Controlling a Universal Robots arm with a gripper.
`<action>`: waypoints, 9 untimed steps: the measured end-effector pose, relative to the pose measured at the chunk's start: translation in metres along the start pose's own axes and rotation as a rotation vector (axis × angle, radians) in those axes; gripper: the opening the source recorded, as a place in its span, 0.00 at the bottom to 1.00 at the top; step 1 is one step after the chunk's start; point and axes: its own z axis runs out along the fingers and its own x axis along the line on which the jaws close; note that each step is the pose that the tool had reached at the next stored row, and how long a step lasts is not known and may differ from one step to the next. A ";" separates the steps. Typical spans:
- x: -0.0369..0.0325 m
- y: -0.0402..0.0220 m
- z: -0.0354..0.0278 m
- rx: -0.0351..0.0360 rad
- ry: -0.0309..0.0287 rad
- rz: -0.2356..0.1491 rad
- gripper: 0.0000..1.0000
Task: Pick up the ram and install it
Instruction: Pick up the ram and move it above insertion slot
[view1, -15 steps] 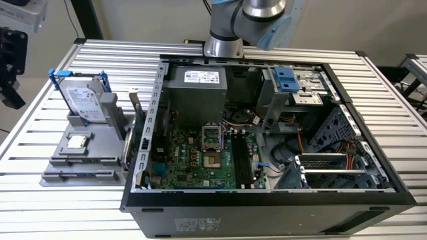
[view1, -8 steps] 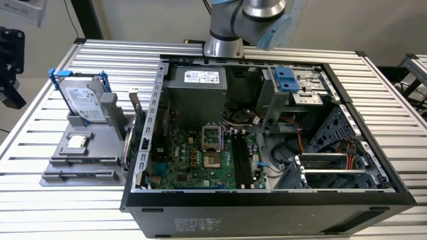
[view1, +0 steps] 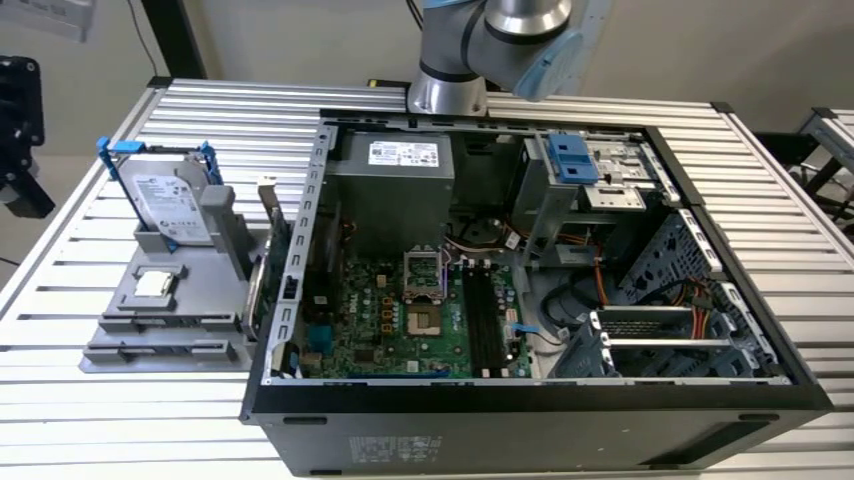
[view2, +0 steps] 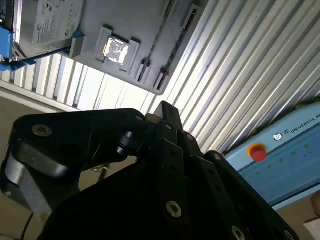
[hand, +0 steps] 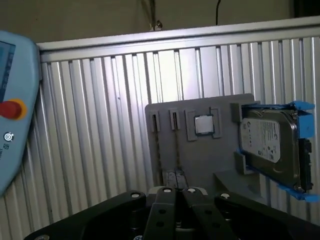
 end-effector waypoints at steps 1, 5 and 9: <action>0.0000 0.0000 0.0001 -0.0003 0.0002 -0.018 0.00; 0.0000 0.0000 0.0005 -0.0016 0.0013 -0.091 0.00; 0.0000 0.0000 0.0008 -0.0034 0.0027 -0.163 0.00</action>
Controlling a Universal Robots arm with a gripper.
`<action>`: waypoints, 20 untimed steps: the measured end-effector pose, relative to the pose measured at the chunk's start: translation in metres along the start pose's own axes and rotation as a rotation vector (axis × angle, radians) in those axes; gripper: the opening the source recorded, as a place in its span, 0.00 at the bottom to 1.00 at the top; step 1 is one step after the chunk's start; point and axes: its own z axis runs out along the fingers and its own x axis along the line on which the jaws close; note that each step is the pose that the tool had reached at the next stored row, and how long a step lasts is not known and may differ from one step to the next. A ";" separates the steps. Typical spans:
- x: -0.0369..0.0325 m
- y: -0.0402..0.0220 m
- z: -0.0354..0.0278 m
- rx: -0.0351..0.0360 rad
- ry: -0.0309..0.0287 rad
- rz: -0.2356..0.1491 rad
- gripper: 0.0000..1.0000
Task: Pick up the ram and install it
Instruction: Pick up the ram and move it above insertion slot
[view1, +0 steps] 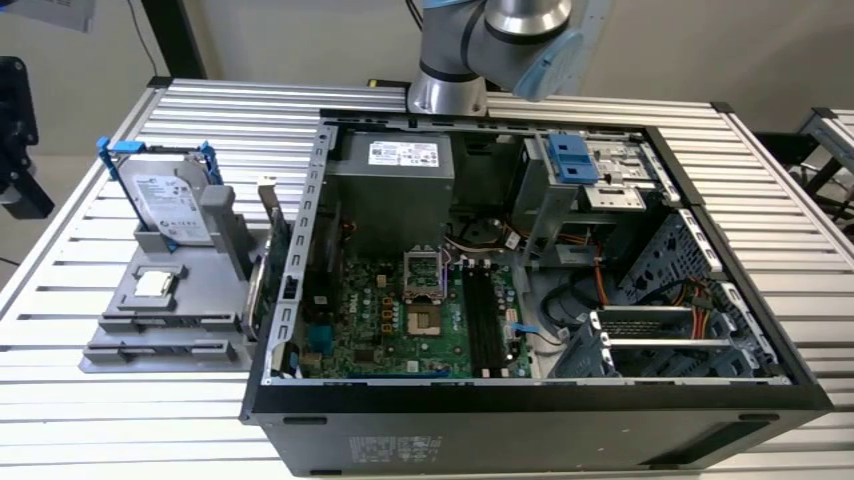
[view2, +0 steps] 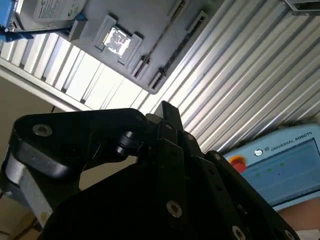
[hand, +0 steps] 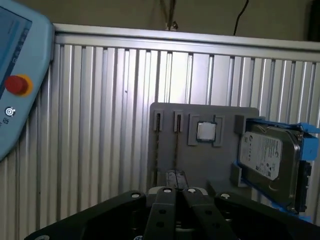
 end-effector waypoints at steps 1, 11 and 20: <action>0.0000 0.0000 0.0001 -0.0005 0.0003 -0.015 0.00; 0.0000 0.0000 0.0006 -0.0018 0.0015 -0.073 0.00; 0.0000 0.0000 0.0007 -0.0017 0.0014 -0.075 1.00</action>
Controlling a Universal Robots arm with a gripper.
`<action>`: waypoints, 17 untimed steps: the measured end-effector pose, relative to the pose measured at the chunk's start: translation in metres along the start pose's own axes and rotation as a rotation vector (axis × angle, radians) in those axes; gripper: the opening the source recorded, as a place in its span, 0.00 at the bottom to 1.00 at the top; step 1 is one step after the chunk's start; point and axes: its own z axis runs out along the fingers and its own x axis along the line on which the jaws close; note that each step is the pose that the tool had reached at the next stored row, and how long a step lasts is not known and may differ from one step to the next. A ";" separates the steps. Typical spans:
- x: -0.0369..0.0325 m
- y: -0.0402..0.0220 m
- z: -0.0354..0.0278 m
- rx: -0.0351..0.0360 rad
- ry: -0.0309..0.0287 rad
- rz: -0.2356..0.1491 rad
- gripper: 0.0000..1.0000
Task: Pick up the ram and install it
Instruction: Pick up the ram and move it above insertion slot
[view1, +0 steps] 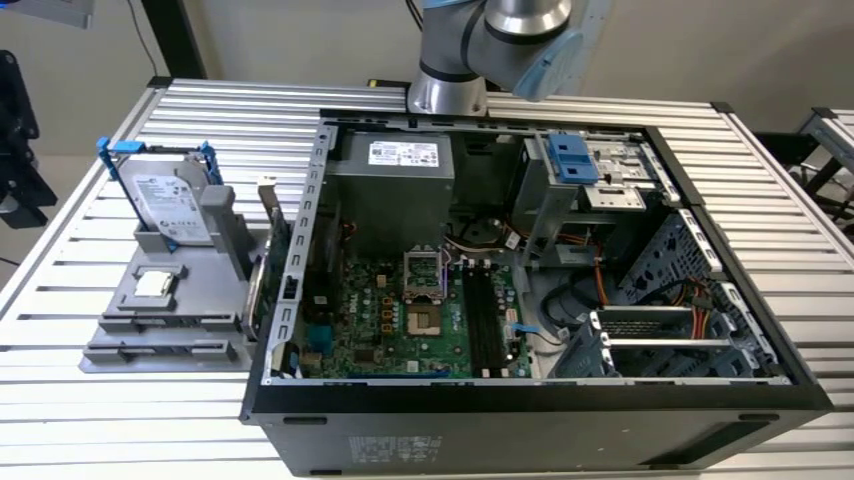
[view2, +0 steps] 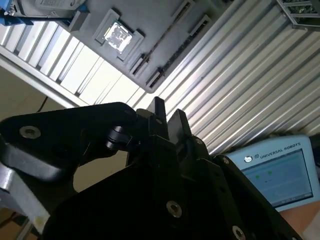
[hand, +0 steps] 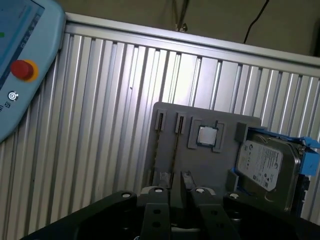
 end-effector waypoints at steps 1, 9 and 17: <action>0.0000 0.0000 0.0001 0.0001 -0.0001 0.000 1.00; 0.0000 0.0000 -0.0001 -0.0002 0.0001 -0.002 1.00; 0.0000 0.0000 0.0030 0.0015 -0.0010 0.068 1.00</action>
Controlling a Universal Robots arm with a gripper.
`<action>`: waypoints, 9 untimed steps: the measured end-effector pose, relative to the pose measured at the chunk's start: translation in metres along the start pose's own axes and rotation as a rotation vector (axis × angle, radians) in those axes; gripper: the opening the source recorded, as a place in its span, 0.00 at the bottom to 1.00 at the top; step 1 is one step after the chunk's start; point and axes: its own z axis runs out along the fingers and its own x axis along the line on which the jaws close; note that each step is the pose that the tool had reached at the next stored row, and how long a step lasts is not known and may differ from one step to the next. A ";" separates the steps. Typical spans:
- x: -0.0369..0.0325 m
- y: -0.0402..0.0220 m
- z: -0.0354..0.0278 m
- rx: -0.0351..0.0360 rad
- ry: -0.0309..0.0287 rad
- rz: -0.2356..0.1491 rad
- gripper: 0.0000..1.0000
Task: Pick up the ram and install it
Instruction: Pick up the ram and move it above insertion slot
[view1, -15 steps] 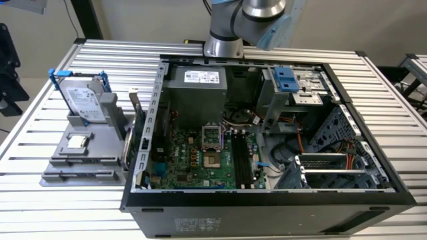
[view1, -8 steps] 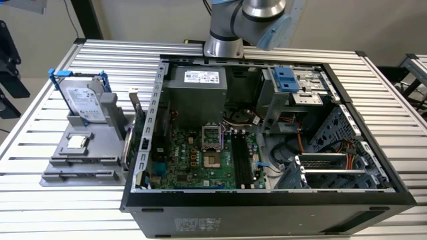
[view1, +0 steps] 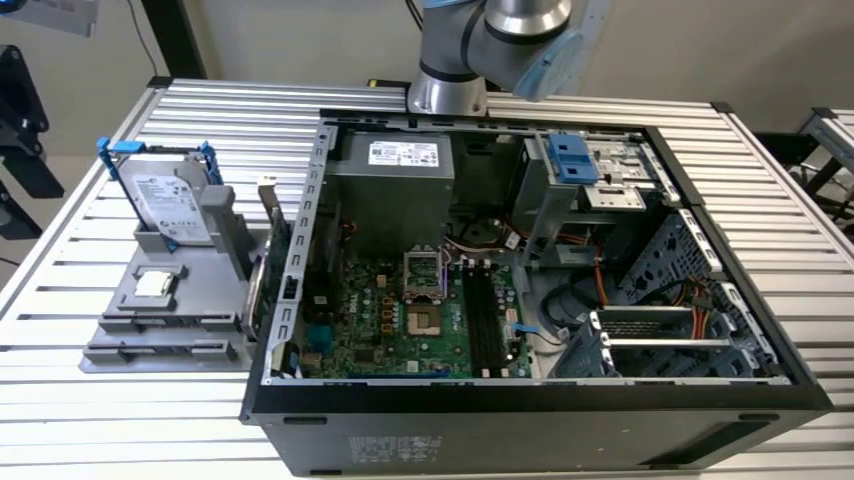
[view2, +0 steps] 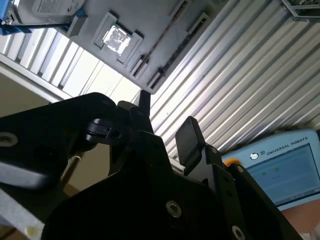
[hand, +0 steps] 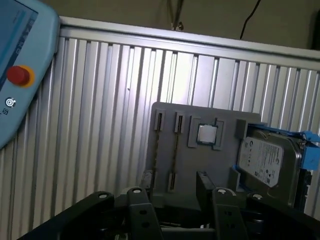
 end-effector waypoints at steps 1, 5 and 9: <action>0.0000 0.0000 0.0010 0.0003 -0.0002 0.012 1.00; -0.0001 -0.0001 0.0060 0.0017 -0.0009 0.062 1.00; 0.0000 -0.0002 0.0090 0.0020 -0.0062 0.066 1.00</action>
